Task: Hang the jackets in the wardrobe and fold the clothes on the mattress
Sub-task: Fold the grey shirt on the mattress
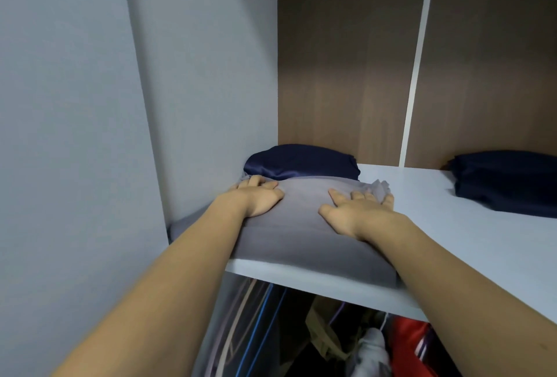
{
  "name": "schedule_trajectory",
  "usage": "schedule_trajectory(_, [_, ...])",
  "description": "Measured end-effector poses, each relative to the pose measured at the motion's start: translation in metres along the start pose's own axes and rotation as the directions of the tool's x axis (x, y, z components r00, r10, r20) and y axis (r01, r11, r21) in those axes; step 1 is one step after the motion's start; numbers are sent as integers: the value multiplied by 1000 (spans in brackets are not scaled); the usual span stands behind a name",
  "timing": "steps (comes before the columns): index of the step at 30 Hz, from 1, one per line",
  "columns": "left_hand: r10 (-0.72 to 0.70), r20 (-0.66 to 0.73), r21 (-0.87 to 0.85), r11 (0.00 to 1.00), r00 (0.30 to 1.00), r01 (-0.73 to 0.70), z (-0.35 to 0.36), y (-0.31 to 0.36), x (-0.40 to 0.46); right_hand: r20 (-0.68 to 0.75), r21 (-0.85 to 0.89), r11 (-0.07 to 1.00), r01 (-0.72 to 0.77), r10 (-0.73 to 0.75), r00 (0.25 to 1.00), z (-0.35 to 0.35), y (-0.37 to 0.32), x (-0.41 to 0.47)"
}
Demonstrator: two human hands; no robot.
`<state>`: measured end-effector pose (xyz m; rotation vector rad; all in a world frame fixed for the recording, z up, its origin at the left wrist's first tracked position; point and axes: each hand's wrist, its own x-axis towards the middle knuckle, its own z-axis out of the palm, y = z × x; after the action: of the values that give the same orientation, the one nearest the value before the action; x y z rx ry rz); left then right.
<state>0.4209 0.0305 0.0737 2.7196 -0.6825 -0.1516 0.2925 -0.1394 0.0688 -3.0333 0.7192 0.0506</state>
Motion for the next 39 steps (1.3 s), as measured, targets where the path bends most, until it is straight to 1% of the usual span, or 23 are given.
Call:
schedule_trajectory(3, [15, -17, -19, 1000, 1000, -15, 1, -1, 1, -7, 3, 1000, -10, 10, 1000, 1, -1, 2])
schedule_trajectory(7, [40, -48, 26, 999, 998, -38, 3, -3, 4, -4, 18, 1000, -3, 3, 1000, 1, -1, 0])
schedule_trajectory(12, [60, -77, 70, 996, 995, -55, 2, -4, 8, -36, 34, 999, -5, 7, 999, 0, -1, 3])
schedule_trajectory(15, [81, -148, 99, 993, 986, -67, -4, -7, 0, -97, 76, 997, 22, -15, 995, -3, 4, -7])
schedule_trajectory(18, [114, -236, 76, 992, 965, -99, -12, 0, -18, -187, 181, 982, 53, -18, 982, -10, 21, -34])
schedule_trajectory(20, [135, -224, 27, 991, 965, -132, -10, 12, -36, -224, 242, 969, 57, -1, 975, -11, 36, -57])
schedule_trajectory(22, [158, -183, 13, 987, 970, -158, 1, 26, -58, -229, 258, 965, 56, 5, 973, -11, 50, -79])
schedule_trajectory(25, [181, -114, 135, 977, 977, -165, 27, 41, -90, -213, 240, 969, 49, 3, 977, -9, 64, -113])
schedule_trajectory(26, [175, -115, 174, 973, 978, -153, 32, 42, -96, -210, 231, 972, 43, 6, 978, -9, 67, -124])
schedule_trajectory(28, [125, -135, 194, 976, 983, -97, 29, 45, -106, -203, 219, 975, 32, 13, 979, -9, 75, -142])
schedule_trajectory(31, [92, -145, 223, 973, 985, -58, 16, 52, -124, -227, 261, 964, 42, 19, 974, -9, 85, -167])
schedule_trajectory(35, [161, -205, 229, 967, 965, -112, 11, 74, -158, -291, 279, 958, 63, 22, 956, -13, 94, -200])
schedule_trajectory(37, [207, -227, 240, 959, 952, -152, 12, 86, -174, -298, 276, 960, 44, 42, 954, -13, 97, -221])
schedule_trajectory(39, [279, -244, 240, 945, 929, -221, 16, 98, -190, -305, 281, 959, 15, 74, 949, -13, 100, -242])
